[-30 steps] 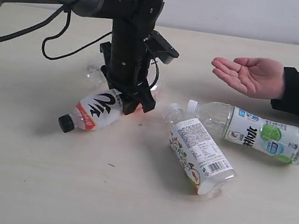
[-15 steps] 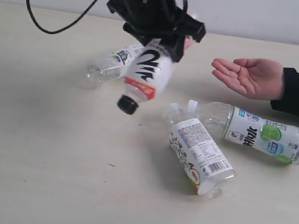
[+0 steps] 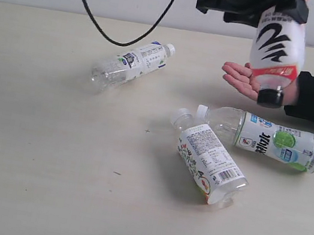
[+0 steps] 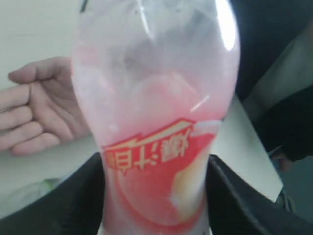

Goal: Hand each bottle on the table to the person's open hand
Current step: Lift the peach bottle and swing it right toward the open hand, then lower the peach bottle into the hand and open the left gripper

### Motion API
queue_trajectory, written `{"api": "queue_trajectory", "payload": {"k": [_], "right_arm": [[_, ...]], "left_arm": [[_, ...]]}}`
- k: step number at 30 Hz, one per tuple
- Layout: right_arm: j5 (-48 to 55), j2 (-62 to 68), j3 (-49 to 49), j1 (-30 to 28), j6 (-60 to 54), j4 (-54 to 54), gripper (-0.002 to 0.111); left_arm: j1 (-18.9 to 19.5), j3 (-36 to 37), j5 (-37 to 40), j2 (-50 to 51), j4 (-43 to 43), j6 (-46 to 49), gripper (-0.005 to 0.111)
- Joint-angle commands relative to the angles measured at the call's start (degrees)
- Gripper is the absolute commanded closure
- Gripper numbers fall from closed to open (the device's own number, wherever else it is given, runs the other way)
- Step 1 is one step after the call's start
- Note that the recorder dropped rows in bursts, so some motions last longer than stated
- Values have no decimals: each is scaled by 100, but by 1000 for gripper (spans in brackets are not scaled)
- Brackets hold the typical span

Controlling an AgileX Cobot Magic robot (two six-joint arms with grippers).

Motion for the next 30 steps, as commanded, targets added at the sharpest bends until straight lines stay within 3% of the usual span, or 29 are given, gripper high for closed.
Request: {"api": "queue_trajectory", "payload": {"k": [1,8,14,24,26,30], "right_arm": [[-34,-33,28,-23,-19,0,108],[-34,-33,28,-23,-19,0,108],[-34,-33,28,-23,-19,0,108],[-34,-33,28,-23,-19,0,108],[-34,-33,28,-23,-19,0,108],[-34,-33,28,-23,-19,0,108]], "left_arm": [[-1,-624,-156,475,-597,-145,107],[12,-1469,-837,1458,-1064,-184,107],[12,-1712,-1569,2063,-1118,-184,107],[221,-1778,-1492,2646,-1555,-184,106],[281,-1778,-1365,2701,-1620,-184,102],[369,-1778,-1021,2733,-1699,-184,81]]}}
